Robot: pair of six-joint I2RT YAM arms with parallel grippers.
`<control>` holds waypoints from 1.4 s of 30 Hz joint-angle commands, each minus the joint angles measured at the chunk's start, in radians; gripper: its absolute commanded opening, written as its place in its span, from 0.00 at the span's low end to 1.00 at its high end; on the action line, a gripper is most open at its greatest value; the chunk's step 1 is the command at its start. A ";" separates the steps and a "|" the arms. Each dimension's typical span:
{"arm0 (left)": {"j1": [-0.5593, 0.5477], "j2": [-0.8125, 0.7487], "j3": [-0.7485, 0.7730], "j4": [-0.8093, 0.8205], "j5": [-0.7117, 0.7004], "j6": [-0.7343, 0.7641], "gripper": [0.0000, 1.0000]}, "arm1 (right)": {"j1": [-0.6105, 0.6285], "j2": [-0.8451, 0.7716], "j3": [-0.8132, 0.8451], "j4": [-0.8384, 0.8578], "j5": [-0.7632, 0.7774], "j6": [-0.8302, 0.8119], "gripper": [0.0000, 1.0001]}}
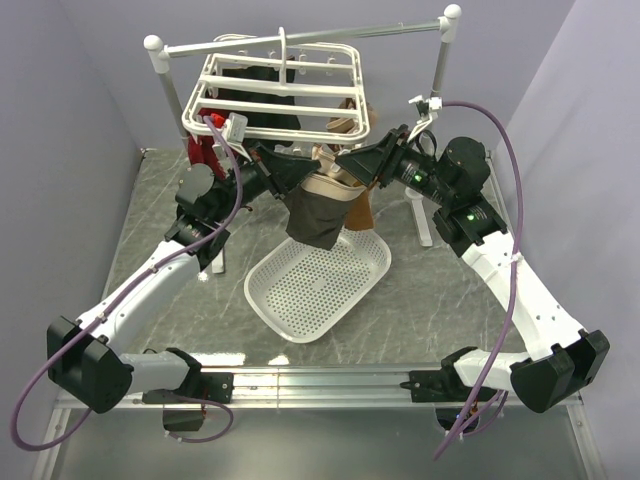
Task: Clip the underwear to the hanger
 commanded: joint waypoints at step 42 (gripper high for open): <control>0.004 -0.159 0.058 -0.360 -0.145 0.466 0.44 | -0.003 -0.029 -0.032 -0.027 0.048 -0.081 0.39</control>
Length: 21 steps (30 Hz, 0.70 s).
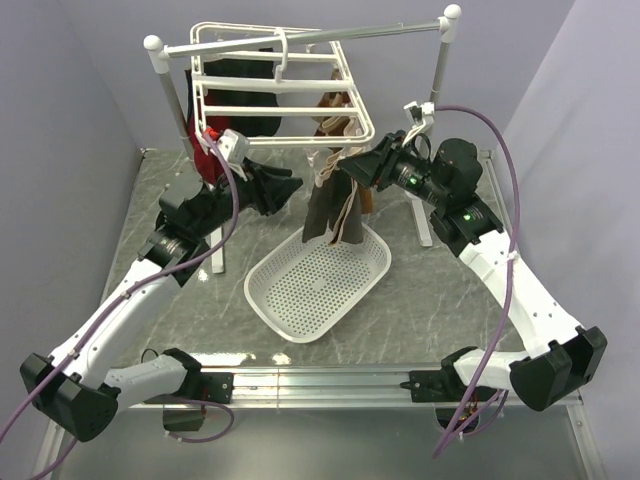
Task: Clip the underwear to the hanger
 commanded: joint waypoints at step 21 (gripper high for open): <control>0.000 0.129 0.100 0.187 -0.051 0.013 0.41 | 0.075 -0.123 -0.080 0.097 0.060 -0.135 0.35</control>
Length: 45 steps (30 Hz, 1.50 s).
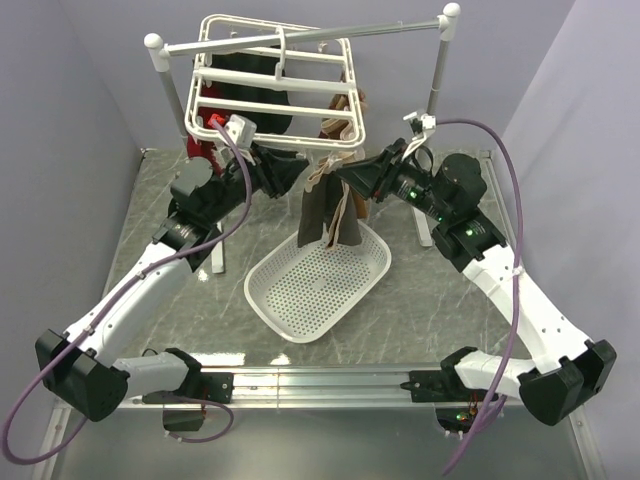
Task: Clip the underwear to the hanger
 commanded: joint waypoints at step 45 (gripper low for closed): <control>0.000 -0.005 0.179 -0.282 -0.063 -0.269 0.00 | 0.329 0.098 0.087 0.060 0.418 -0.494 0.37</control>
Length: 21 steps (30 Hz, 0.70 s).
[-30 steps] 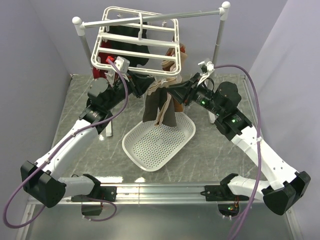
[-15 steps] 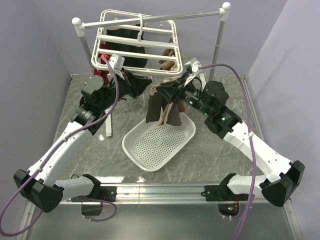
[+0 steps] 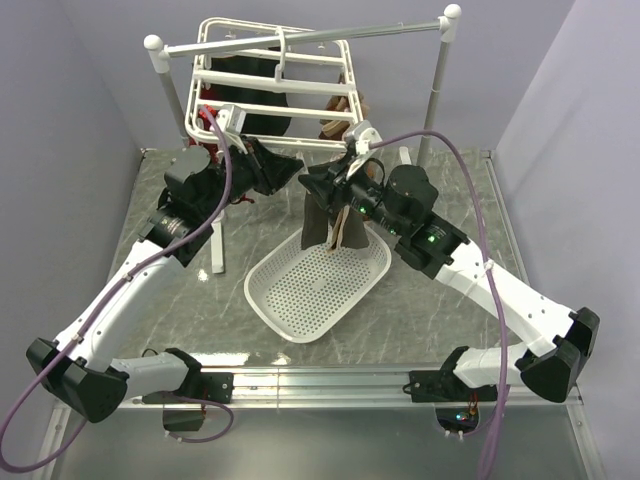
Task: Clip the underwear to the hanger
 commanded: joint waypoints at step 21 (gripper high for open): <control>0.000 0.039 0.117 -0.150 -0.062 -0.198 0.00 | 0.157 0.010 -0.081 0.180 0.337 -0.478 0.44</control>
